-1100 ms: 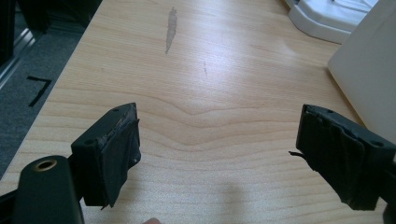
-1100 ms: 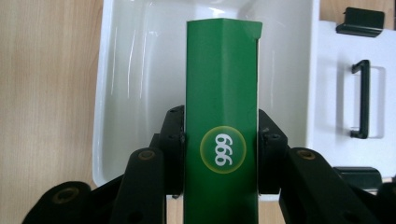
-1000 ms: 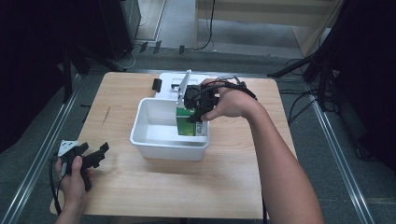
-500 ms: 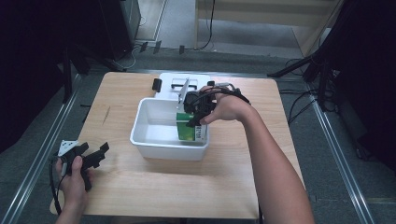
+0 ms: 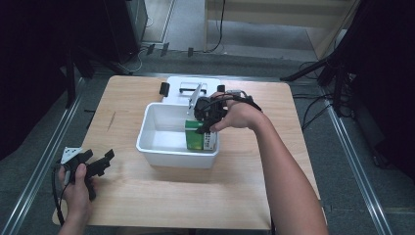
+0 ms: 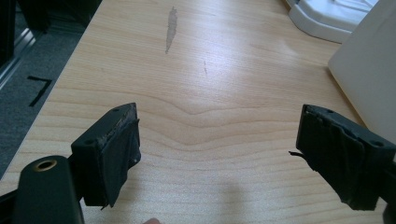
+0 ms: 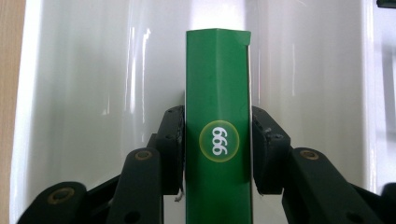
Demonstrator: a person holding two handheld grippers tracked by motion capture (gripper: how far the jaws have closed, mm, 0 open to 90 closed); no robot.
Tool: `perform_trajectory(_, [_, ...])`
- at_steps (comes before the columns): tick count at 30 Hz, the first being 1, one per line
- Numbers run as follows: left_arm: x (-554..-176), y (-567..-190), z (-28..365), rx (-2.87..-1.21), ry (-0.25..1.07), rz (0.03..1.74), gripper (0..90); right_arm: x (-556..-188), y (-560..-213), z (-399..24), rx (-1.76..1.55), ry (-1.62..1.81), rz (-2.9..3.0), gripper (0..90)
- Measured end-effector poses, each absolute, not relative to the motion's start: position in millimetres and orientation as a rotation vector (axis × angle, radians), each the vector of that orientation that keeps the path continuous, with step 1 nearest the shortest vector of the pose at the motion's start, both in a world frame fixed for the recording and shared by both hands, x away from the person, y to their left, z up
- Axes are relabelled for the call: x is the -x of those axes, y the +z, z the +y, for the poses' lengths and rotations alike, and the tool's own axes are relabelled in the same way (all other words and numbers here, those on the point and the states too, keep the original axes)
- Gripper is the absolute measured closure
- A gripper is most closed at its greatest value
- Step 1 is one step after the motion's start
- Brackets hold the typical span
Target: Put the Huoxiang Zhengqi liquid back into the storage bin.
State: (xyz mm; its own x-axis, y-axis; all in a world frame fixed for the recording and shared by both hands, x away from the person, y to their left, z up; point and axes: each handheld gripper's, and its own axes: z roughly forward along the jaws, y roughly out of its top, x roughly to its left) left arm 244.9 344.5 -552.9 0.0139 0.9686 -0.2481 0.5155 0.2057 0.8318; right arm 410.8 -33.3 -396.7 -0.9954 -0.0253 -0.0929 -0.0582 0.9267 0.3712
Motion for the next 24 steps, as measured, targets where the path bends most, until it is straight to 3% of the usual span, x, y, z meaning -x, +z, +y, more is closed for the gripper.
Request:
perform_trajectory(11, [-245, -553, 345, -1.425, 0.664, 1.626, 14.6, -408, -387, -36, -0.066, 0.676, 3.002, 46.3])
perform_trajectory(13, [-245, -553, 345, -1.426, 0.663, 1.626, 14.6, -406, -383, -36, -0.103, 0.694, 2.991, 40.6])
perform_trajectory(14, [-245, -553, 345, -1.428, 0.66, 1.625, 14.6, -404, -379, -36, -0.178, 0.693, 2.981, 30.4])
perform_trajectory(17, [-245, -553, 345, -1.43, 0.66, 1.625, 14.6, -403, -374, -37, -0.33, 0.663, 2.937, 18.3])
perform_trajectory(22, [-245, -553, 345, -1.426, 0.659, 1.627, 14.6, -401, -362, -47, -0.589, 0.813, 2.819, 12.6])
perform_trajectory(24, [-245, -553, 345, -1.427, 0.661, 1.626, 14.6, -402, -359, -53, -0.696, 0.898, 2.788, 5.7])
